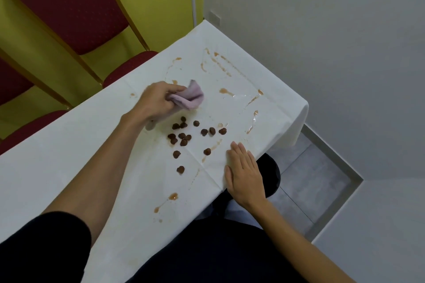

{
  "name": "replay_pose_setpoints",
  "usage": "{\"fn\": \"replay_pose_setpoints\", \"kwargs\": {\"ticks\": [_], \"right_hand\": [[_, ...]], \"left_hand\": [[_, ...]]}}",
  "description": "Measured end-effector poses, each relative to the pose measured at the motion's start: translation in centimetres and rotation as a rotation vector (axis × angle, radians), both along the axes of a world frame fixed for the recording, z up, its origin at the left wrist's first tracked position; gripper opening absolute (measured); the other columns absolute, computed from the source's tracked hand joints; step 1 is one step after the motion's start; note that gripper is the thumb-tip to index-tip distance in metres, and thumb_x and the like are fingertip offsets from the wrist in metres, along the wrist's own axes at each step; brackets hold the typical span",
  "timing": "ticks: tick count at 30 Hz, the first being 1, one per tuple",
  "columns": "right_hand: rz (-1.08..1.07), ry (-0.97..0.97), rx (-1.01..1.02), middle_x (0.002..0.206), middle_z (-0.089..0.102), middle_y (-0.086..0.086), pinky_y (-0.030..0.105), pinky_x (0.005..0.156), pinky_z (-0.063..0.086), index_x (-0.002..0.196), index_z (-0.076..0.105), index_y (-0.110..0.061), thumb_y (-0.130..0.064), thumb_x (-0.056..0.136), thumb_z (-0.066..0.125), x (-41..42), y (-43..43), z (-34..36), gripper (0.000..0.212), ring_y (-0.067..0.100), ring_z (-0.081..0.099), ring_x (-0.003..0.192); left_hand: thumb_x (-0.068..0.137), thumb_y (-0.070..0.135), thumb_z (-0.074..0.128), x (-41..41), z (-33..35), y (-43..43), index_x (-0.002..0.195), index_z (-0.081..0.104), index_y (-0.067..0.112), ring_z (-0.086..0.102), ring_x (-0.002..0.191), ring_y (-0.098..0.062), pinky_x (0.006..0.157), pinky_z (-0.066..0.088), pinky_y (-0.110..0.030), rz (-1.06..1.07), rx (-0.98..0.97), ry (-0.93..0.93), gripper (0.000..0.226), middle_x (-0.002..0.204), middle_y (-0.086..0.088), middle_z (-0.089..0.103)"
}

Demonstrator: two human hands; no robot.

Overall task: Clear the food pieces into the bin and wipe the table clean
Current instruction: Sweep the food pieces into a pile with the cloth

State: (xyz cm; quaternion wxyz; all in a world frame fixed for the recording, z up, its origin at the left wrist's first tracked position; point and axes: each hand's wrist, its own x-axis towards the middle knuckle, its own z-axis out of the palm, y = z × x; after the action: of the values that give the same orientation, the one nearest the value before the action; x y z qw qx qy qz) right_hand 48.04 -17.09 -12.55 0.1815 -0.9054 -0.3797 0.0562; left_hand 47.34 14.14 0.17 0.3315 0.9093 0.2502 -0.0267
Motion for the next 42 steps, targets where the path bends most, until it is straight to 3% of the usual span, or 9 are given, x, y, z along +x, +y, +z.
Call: {"fn": "replay_pose_setpoints", "kwargs": {"ticks": [4,8,11,16,24,30,35,39,42], "right_hand": [[-0.003,-0.008,0.014,0.157,0.038,0.007,0.041,0.122,0.024,0.141,0.051,-0.008,-0.025,0.098,0.048,-0.1,-0.1,-0.1,0.046,0.022,0.028,0.149],[-0.006,-0.002,0.020,0.157,0.038,0.007,0.041,0.122,0.023,0.140,0.051,-0.008,-0.025,0.099,0.046,-0.1,0.1,-0.1,0.045,0.022,0.027,0.149],[-0.002,-0.005,0.027,0.156,0.039,0.008,0.041,0.121,0.024,0.139,0.052,-0.007,-0.026,0.099,0.041,-0.2,0.1,-0.1,0.046,0.023,0.028,0.149],[0.002,-0.019,0.031,0.156,0.040,0.008,0.040,0.122,0.021,0.139,0.052,-0.008,-0.029,0.099,0.038,-0.1,0.0,0.0,0.047,0.023,0.029,0.148],[-0.012,0.000,0.040,0.157,0.037,0.009,0.038,0.123,0.015,0.140,0.050,-0.006,-0.027,0.100,0.036,-0.4,0.3,-0.3,0.048,0.023,0.025,0.149],[-0.033,-0.002,0.040,0.156,0.038,0.011,0.045,0.122,0.019,0.139,0.050,-0.004,-0.024,0.100,0.034,-0.7,0.8,-0.6,0.047,0.026,0.026,0.149],[-0.028,0.004,0.034,0.156,0.039,0.010,0.045,0.122,0.020,0.138,0.051,-0.005,-0.021,0.100,0.039,-0.6,0.6,-0.6,0.044,0.026,0.026,0.149],[-0.021,0.026,0.012,0.158,0.036,0.009,0.044,0.124,0.016,0.140,0.048,-0.007,-0.021,0.100,0.038,-0.6,0.6,-0.7,0.043,0.024,0.022,0.150],[-0.022,0.026,0.009,0.158,0.035,0.008,0.043,0.124,0.014,0.139,0.048,-0.007,-0.021,0.100,0.038,-0.6,0.6,-0.9,0.042,0.023,0.021,0.151]], "left_hand": [[0.086,0.007,0.061,-1.7,-2.2,0.2,0.126,0.068,0.033,0.066,0.107,-0.026,0.093,0.056,-0.041,0.102,0.108,0.118,0.048,0.117,-0.002,0.073],[0.082,0.010,0.056,-1.5,-2.9,-2.4,0.110,0.069,0.047,0.065,0.084,-0.024,0.071,0.057,-0.040,0.109,0.087,0.091,0.048,0.086,0.001,0.070],[0.082,0.014,0.054,-0.7,-2.8,-4.9,0.113,0.066,0.051,0.064,0.085,-0.022,0.074,0.057,-0.042,0.072,0.064,0.082,0.050,0.088,0.003,0.069],[0.091,0.013,0.058,-0.1,-1.0,-7.0,0.114,0.074,0.035,0.067,0.102,-0.012,0.088,0.054,-0.027,0.107,-0.209,-0.103,0.036,0.105,0.005,0.076],[0.093,0.011,0.057,-7.8,-2.0,-4.5,0.121,0.071,0.034,0.066,0.084,-0.017,0.064,0.048,-0.020,0.350,-0.037,-0.098,0.039,0.091,0.000,0.073],[0.085,0.017,0.055,-6.6,-4.7,-6.7,0.096,0.070,0.037,0.065,0.075,-0.022,0.062,0.056,-0.040,0.313,-0.044,-0.028,0.027,0.074,-0.002,0.066],[0.087,0.021,0.052,-2.9,-3.7,-8.3,0.111,0.069,0.037,0.062,0.084,-0.022,0.065,0.053,-0.033,0.228,-0.064,-0.091,0.033,0.087,-0.004,0.065],[0.087,0.030,0.053,-5.2,-2.7,-6.9,0.099,0.067,0.038,0.062,0.089,-0.022,0.068,0.053,-0.034,0.308,-0.022,-0.131,0.020,0.087,-0.002,0.066],[0.093,0.033,0.060,-9.9,-2.6,-6.4,0.098,0.066,0.039,0.063,0.082,-0.016,0.062,0.047,-0.023,0.437,0.003,-0.116,0.010,0.085,-0.002,0.067]]}}
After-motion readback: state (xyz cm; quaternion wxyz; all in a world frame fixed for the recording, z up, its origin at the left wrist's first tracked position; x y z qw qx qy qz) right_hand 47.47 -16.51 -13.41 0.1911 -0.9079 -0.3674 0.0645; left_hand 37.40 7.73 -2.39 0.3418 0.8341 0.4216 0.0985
